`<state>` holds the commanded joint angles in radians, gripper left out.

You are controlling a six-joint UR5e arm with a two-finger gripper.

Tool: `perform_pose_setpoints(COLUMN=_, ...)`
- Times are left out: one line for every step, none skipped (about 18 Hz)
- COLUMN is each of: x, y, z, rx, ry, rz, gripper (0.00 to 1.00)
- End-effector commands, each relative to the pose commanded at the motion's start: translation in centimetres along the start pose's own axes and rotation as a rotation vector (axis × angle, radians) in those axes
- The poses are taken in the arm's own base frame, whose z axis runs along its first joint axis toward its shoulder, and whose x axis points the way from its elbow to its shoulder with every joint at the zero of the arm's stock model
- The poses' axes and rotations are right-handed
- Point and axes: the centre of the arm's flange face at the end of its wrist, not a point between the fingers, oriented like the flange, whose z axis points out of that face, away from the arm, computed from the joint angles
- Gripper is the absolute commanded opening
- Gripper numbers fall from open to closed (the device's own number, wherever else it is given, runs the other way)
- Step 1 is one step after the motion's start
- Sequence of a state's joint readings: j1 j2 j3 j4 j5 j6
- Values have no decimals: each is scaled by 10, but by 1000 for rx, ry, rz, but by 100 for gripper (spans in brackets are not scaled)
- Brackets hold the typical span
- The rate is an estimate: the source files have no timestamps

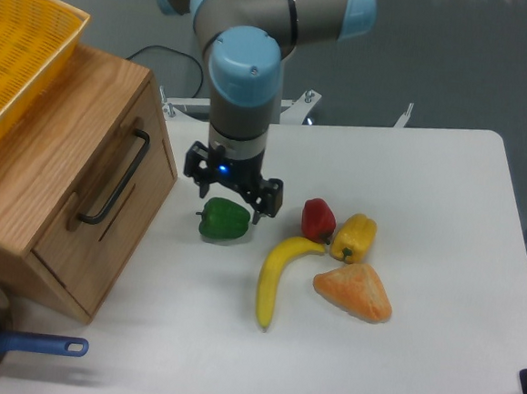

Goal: Slide the top drawer open
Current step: 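Move the gripper over the peppers toward the wooden drawer's metal handle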

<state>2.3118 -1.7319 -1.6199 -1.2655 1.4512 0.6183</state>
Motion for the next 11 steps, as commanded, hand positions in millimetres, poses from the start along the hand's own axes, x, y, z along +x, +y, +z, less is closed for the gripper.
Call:
perform_pose_setpoints(x=6, y=-2, z=-1, rx=6, ry=5, rz=-1, gripper=100)
perform_pose_setpoints(x=10, y=-4, z=0, rx=7, ry=16, rz=-2, gripper=100)
perform_pose_setpoints(x=13, y=-3, z=-1, rx=5, ry=30, rz=-6, gripper=100)
perform_pose_setpoints(x=17, y=-4, z=-3, rx=10, ry=49, rz=-4, gripper=100)
perform_pose_setpoints(x=20, y=-6, z=-7, rx=21, ry=73, rz=-4, gripper=100)
perform_pose_setpoints(x=22, y=-7, z=-11, rx=28, ry=98, rz=-7, gripper=100)
perform_pose_setpoints(x=23, y=-9, z=-16, rx=25, ry=111, rz=-9, gripper=100)
perform_pose_setpoints(x=24, y=-10, z=-21, rx=16, ry=117, rz=-9, gripper=100)
perform_pose_setpoints(x=24, y=-10, z=-24, rx=7, ry=125, rz=-11, gripper=100)
perform_pose_setpoints(x=24, y=-10, z=-26, rx=2, ry=129, rz=-12, gripper=100)
perform_pose_setpoints(x=25, y=-10, z=-26, rx=0, ry=131, rz=-13, gripper=100)
